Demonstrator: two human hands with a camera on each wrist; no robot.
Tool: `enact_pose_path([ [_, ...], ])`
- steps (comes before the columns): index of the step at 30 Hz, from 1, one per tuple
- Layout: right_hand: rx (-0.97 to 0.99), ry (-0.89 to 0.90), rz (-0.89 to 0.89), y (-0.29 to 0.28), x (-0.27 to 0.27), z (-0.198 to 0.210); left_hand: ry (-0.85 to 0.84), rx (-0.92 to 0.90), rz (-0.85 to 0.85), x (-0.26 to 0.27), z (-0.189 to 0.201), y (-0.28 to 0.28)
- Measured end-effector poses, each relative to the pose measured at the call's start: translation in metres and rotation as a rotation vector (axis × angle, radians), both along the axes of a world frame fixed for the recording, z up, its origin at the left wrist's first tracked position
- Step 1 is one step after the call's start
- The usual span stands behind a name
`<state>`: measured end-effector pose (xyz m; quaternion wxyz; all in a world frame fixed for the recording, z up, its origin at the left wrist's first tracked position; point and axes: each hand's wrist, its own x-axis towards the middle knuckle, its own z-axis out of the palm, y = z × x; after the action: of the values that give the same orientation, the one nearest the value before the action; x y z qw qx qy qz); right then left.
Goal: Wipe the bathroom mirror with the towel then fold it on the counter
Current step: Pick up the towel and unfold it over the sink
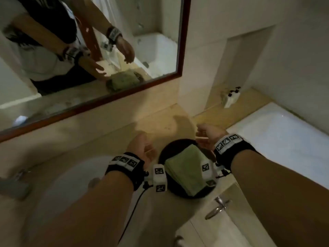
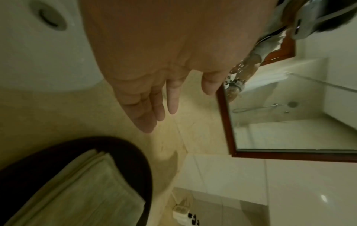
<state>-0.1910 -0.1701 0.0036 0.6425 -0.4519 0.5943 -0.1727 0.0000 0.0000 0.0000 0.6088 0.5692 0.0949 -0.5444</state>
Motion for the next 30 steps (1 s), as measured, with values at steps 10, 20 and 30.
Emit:
enact_pose_path([
  [10,0.223,0.152,0.106,-0.001,-0.028,-0.101,-0.063,0.307,-0.237,-0.059,-0.069,-0.034],
  [20,0.369,0.092,0.161,-0.008,-0.028,-0.115,-0.056,0.414,-0.148,-0.092,-0.103,-0.035],
  [30,0.272,0.118,0.218,0.0,-0.019,-0.108,-0.093,0.207,-0.232,-0.112,-0.088,-0.029],
])
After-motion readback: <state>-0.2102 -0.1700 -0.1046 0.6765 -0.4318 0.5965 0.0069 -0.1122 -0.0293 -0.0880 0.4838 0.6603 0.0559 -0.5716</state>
